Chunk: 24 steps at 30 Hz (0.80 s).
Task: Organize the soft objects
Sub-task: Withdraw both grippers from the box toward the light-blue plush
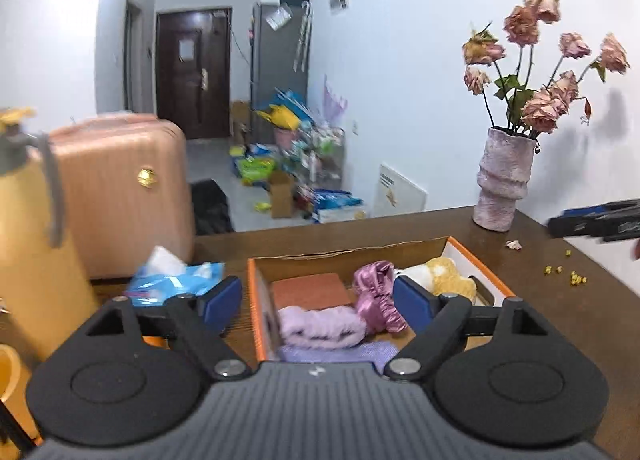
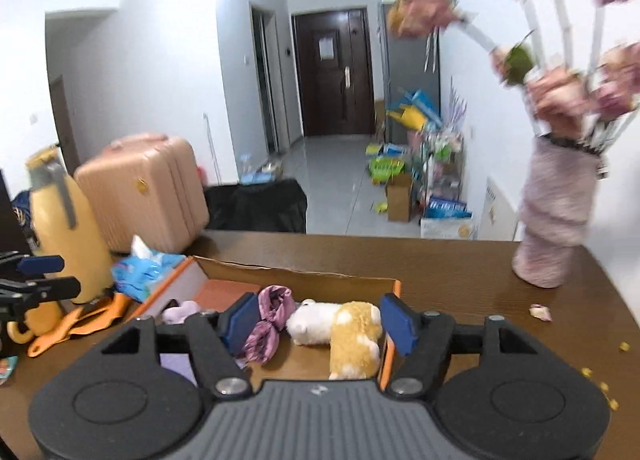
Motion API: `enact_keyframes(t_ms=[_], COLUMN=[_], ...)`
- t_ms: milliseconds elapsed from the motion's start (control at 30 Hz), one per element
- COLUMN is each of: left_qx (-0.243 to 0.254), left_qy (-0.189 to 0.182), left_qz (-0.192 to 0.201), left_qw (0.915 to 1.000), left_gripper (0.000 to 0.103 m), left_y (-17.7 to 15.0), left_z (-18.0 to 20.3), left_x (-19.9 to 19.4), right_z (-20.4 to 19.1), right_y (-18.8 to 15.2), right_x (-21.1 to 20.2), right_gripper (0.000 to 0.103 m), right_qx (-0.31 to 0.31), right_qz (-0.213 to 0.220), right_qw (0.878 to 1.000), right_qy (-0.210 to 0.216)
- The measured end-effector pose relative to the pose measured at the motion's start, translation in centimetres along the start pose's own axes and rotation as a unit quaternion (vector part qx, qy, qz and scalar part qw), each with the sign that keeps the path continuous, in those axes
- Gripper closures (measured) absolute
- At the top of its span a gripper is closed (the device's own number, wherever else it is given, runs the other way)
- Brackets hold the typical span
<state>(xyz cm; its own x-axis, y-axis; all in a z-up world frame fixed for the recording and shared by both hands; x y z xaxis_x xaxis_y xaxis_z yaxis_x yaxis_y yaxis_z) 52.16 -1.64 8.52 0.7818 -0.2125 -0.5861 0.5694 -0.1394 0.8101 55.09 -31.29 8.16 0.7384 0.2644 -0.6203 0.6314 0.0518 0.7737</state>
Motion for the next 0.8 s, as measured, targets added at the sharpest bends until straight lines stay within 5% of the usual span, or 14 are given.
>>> enact_keyframes(t_ms=[233,467,633,800], left_qx=[0.005,0.030,0.017,0.059], left_qy=[0.026,0.061,0.016,-0.002], left_qz=[0.045,0.078,0.055,0.060], left_qw=[0.9986,0.9946,0.9982,0.9965], left_gripper=[0.009,0.000,0.000,0.000], left_y=[-6.1,-17.6,-23.0,-23.6], left_z=[1.5,4.0,6.0,7.5], left_x=[-7.7,-13.1,-14.7,-14.9], right_z=[-2.5,-5.8,-8.1,-9.4], right_y=[-6.9,-16.7,-23.8,-27.7], right_x=[-8.8,-13.7,-15.2,-14.8], right_gripper=[0.031,0.013,0.012,0.011], right_qx=[0.001,-0.006,0.015,0.035], right_qz=[0.052,0.103,0.112,0.080], right_qw=[0.999,0.994,0.993,0.996], right_qy=[-0.010,-0.030,-0.036,-0.007])
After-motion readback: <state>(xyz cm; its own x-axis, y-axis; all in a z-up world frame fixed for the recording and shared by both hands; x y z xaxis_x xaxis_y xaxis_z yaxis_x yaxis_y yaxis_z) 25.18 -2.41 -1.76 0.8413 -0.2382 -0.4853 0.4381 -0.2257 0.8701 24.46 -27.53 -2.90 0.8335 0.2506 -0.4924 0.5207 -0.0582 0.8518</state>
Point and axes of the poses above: each gripper's, at about its wrist camera, not at the fingertips, and x roughly the way its jaws point, z to its right, y to its top, the point moved 10 cm from there along x, roughly the way its jaws point, and after that the axes turned 10 degrees about -z, right-handed, at the moved point
